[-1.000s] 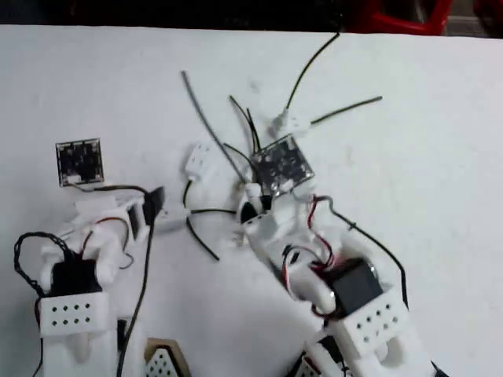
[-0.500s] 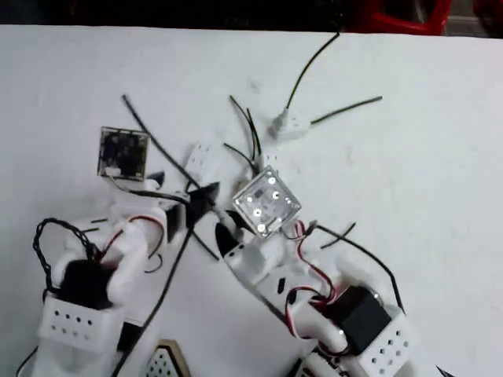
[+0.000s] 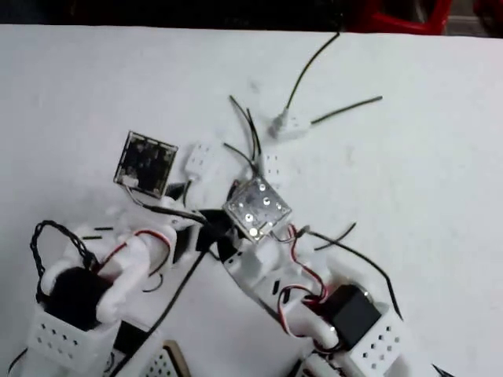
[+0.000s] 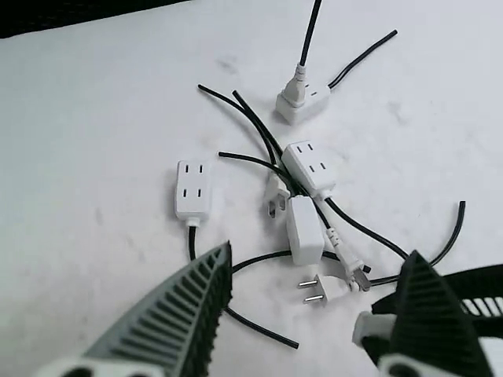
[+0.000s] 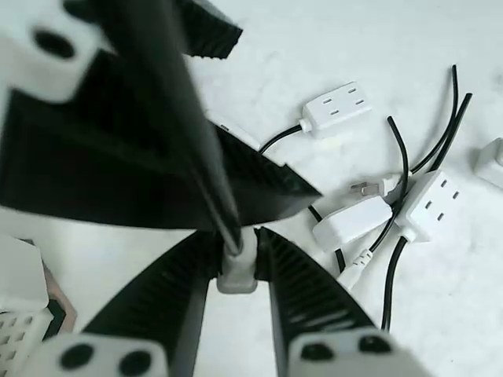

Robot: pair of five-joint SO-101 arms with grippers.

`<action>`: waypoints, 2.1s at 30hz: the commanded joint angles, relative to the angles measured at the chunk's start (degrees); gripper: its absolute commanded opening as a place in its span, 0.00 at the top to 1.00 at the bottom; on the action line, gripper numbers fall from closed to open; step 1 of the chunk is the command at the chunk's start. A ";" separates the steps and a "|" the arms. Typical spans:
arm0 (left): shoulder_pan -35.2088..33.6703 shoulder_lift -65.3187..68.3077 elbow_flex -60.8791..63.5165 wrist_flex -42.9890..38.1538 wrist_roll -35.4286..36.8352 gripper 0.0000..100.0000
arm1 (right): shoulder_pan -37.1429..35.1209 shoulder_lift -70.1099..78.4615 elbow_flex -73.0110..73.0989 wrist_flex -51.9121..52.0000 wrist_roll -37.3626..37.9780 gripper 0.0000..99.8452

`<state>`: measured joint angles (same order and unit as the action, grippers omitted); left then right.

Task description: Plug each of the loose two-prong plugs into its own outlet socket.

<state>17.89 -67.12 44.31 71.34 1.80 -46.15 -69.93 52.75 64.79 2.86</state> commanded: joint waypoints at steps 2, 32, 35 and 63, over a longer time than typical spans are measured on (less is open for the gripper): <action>-8.13 -0.66 -3.34 0.00 -0.70 0.67 | 0.66 -0.66 -0.79 -1.01 -0.09 0.98; -16.75 81.27 -39.74 -12.13 -14.95 0.63 | 28.35 -0.84 19.96 -31.16 -4.22 0.98; -15.96 87.60 -44.84 -12.04 -16.09 0.63 | 28.44 -0.84 20.22 -31.08 -4.22 0.98; -10.15 99.38 -60.48 7.12 -36.04 0.98 | 34.33 -0.84 20.40 -31.34 -4.22 0.98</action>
<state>6.73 35.03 -15.03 76.62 -32.66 -13.36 -69.93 73.49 34.64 -0.66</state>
